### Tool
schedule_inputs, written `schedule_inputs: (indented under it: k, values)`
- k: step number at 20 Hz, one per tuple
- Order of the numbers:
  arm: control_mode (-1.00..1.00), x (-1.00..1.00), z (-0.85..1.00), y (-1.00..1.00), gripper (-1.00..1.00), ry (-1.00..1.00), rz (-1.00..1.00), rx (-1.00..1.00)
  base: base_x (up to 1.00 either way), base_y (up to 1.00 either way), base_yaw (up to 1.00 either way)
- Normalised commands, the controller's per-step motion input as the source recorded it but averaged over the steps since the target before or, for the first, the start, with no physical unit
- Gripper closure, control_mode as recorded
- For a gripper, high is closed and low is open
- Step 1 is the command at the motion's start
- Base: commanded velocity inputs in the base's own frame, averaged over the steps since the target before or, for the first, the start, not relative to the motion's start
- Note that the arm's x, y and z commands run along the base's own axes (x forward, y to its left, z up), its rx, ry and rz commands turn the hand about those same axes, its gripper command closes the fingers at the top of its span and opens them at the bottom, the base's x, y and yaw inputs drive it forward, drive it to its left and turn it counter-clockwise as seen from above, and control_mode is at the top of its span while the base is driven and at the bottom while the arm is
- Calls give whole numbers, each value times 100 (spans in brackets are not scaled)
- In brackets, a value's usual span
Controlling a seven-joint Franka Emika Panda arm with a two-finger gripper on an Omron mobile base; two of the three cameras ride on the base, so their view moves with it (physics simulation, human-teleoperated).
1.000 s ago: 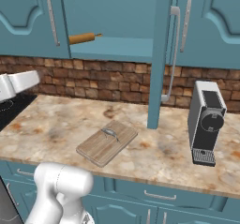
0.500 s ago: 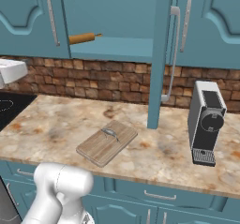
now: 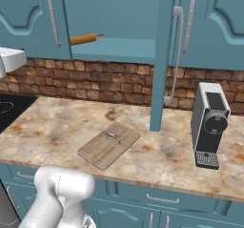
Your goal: Open the cabinet, retrieve the rolling pin, and place it next to the meat on the cutting board to prepare for tenderizing.
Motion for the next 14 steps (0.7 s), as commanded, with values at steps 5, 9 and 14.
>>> schedule_inputs:
  k: [5, 9, 14]
  values:
    - [-100, 59, 0, 4, -100, -3, 8, -4, 0, 0, 0]
    - [-100, 52, 0, 0, -100, 0, 5, 0, 0, 0, 0]
    - [-100, 53, 0, 0, -100, 7, 1, 0, 0, 0, 0]
